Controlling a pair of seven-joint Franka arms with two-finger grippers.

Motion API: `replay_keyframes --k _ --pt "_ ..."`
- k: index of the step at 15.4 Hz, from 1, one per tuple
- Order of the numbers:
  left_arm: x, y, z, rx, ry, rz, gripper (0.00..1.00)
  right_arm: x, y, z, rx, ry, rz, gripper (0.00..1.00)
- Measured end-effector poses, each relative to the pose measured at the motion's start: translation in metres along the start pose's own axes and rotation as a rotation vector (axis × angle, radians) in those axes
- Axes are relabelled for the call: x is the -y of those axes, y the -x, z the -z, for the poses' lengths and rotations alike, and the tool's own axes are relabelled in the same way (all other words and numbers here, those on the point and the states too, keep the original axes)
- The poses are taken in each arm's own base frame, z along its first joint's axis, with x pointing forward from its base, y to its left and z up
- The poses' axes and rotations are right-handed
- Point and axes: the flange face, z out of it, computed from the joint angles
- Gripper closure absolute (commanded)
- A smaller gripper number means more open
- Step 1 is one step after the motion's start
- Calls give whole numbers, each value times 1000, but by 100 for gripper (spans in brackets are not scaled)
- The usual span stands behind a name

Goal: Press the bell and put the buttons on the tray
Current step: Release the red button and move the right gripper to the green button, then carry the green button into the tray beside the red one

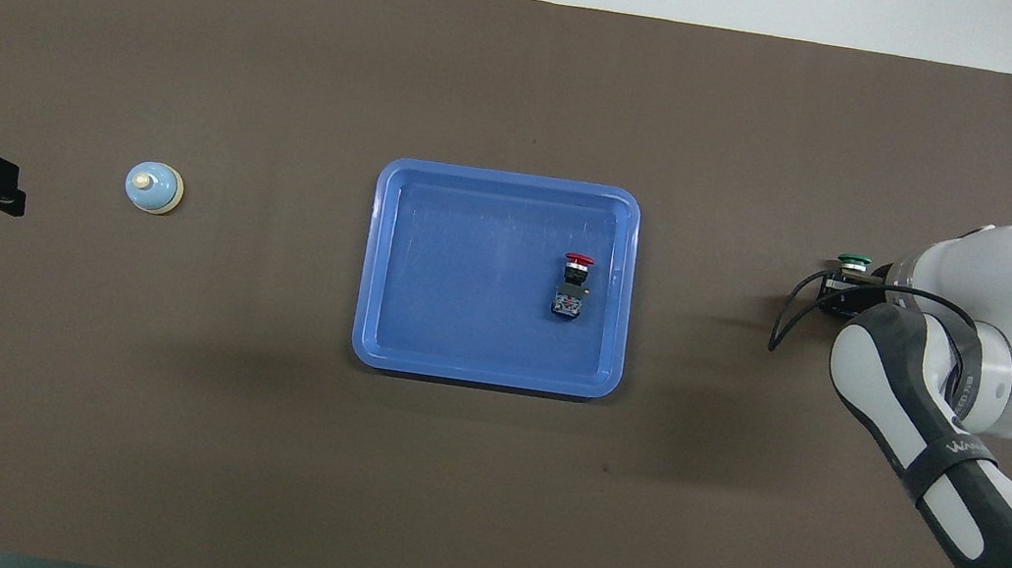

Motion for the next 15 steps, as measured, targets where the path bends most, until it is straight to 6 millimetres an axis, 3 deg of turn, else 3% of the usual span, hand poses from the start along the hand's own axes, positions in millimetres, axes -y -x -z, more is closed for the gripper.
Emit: replay_keyframes --k 3,6,8,11,15 --pt "0 0 0 0 0 0 0 57 -9 46 28 8 24 100" --pt "0 0 0 0 0 0 0 139 -1 99 29 12 16 100" --pt "0 0 0 0 0 0 0 199 16 122 18 10 17 100" --pt "0 0 0 0 0 0 0 278 53 133 9 5 55 100" --pt "0 0 0 0 0 0 0 355 98 112 28 16 55 100"
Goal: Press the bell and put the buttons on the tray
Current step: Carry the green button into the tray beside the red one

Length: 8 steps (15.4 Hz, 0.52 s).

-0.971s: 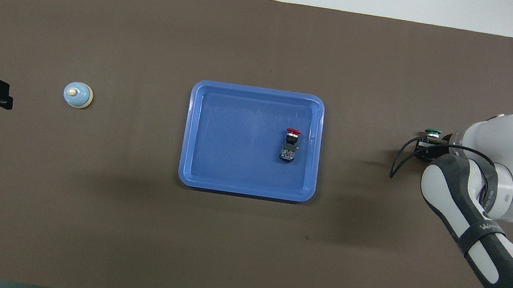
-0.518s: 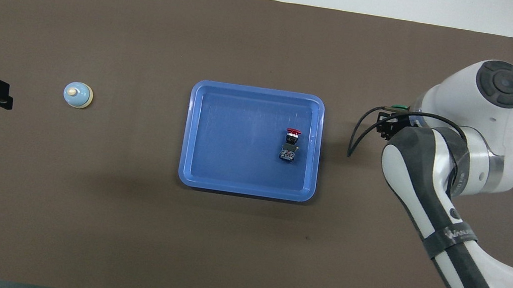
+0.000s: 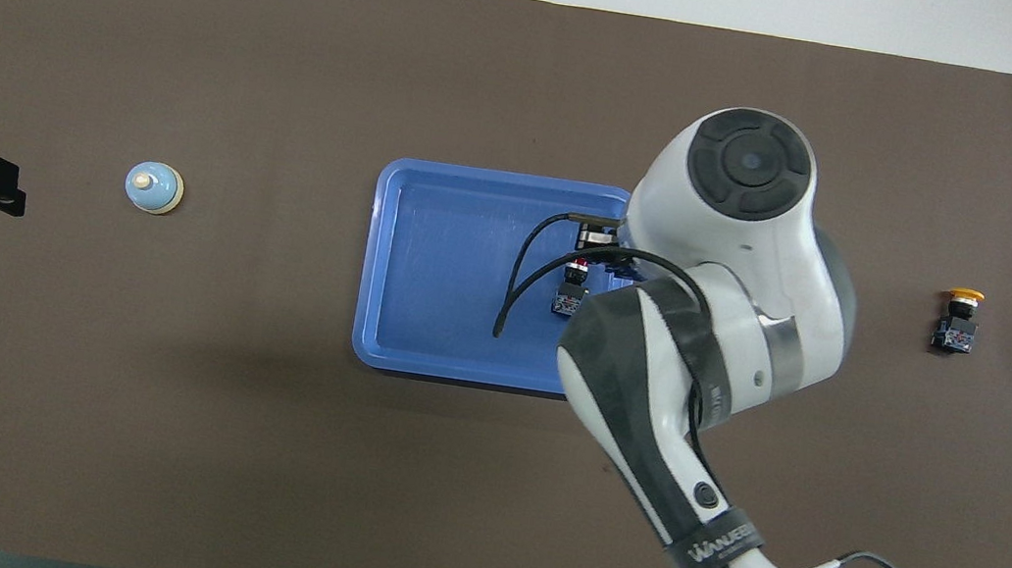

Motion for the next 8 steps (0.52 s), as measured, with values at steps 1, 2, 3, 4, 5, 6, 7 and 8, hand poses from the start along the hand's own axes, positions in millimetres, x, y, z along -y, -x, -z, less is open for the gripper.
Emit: replay_keyframes --k 1,2,3,4,5,6,7,8 --pt "0 0 0 0 0 0 0 16 6 -10 7 0 -5 100" --pt "0 0 0 0 0 0 0 28 10 -20 6 -6 -8 100" --pt "0 0 0 0 0 0 0 36 10 -30 4 -11 -9 100" --pt "0 0 0 0 0 0 0 39 8 -39 4 -14 -10 100" --pt "0 0 0 0 0 0 0 41 5 -50 2 -17 -13 100" --pt "0 0 0 0 0 0 0 43 2 -62 -4 -24 -14 100" --pt "0 0 0 0 0 0 0 45 1 -75 -8 -30 -14 100" --pt "0 0 0 0 0 0 0 46 1 -87 -10 -31 -13 100"
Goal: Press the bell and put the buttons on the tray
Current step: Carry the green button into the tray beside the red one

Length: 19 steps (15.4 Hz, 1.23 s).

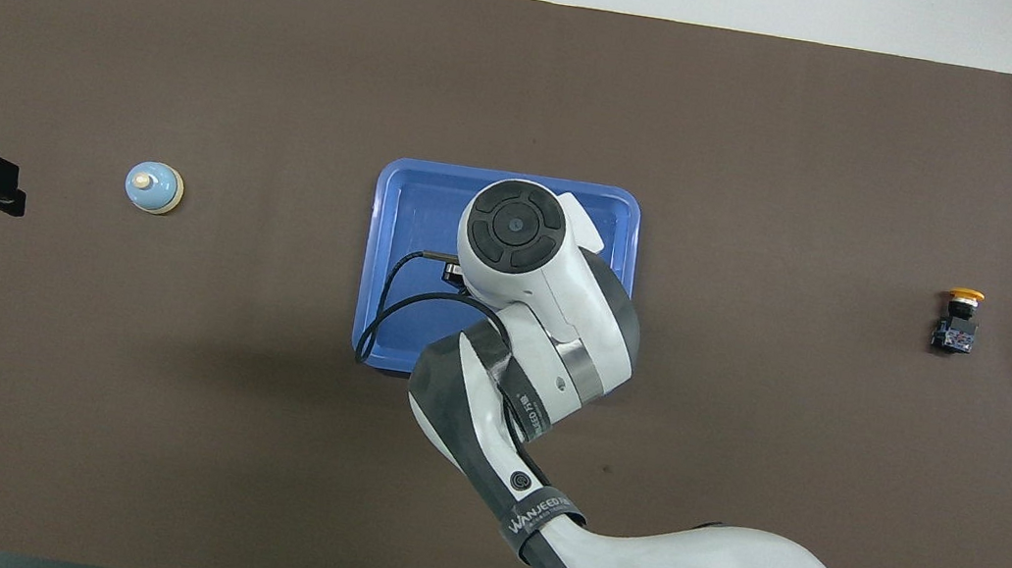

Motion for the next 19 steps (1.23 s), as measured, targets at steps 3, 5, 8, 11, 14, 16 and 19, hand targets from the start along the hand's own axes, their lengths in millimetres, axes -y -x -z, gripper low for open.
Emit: replay_keyframes --k 3,5,8,11,14,16,19 --pt "0 0 0 0 0 0 0 -4 4 -20 4 4 -1 100" --pt "0 0 0 0 0 0 0 -5 5 -23 4 4 0 100" --pt "0 0 0 0 0 0 0 -4 9 -24 -1 -1 4 0" --pt "0 0 0 0 0 0 0 -4 10 -22 0 0 5 0" --pt "0 0 0 0 0 0 0 -6 8 -9 7 9 -26 0" --pt "0 0 0 0 0 0 0 -16 -2 8 7 15 -59 0" --pt "0 0 0 0 0 0 0 -64 -35 50 1 10 -145 0"
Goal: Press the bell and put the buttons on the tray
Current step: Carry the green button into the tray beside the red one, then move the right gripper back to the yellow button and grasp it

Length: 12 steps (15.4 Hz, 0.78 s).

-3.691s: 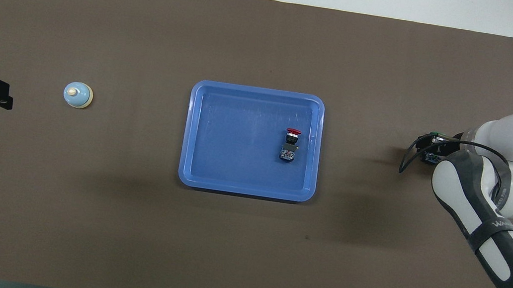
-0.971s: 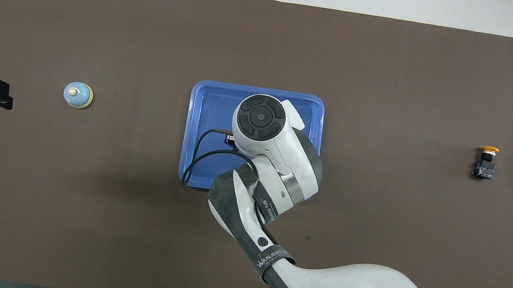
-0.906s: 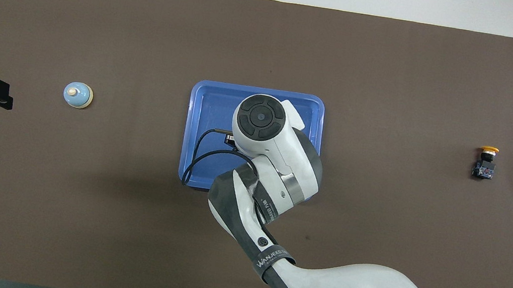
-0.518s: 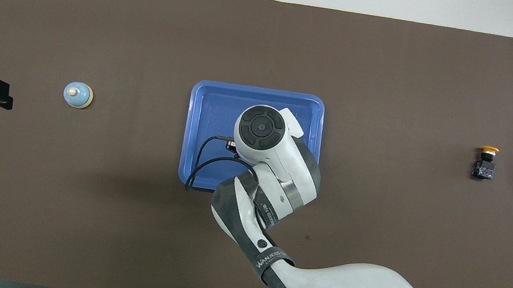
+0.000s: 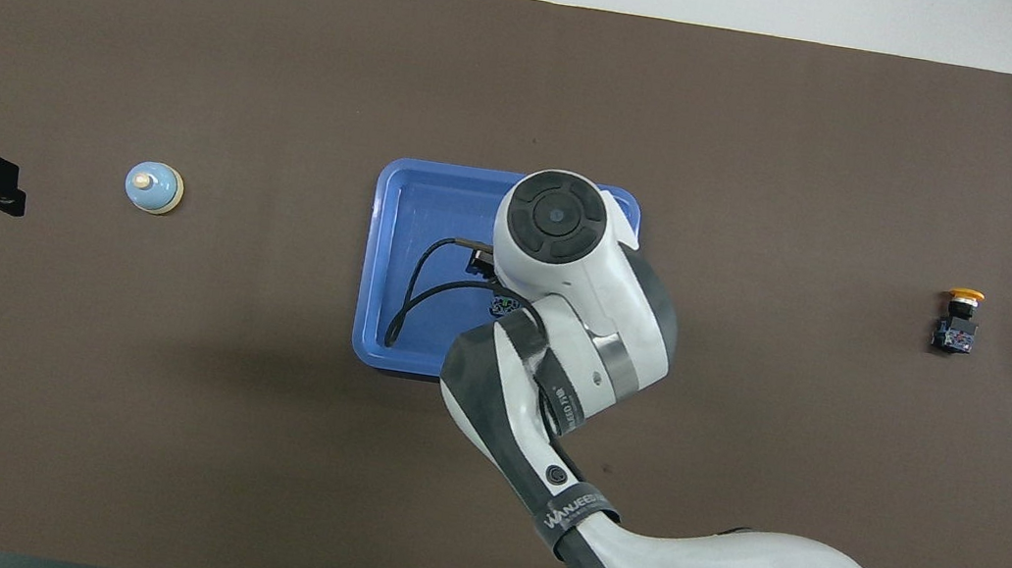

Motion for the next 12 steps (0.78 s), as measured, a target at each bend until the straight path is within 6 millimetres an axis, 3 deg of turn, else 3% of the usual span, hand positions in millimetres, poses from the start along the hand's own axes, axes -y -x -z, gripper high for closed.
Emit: replay_keyframes --k 3,5,8,12 --pt "0 0 0 0 0 0 0 -68 -41 41 14 8 -48 0" --pt "0 0 0 0 0 0 0 -116 -63 57 35 20 -35 0" --pt "0 0 0 0 0 0 0 -195 -100 64 56 44 27 0" --pt "0 0 0 0 0 0 0 -306 -137 52 79 83 94 0"
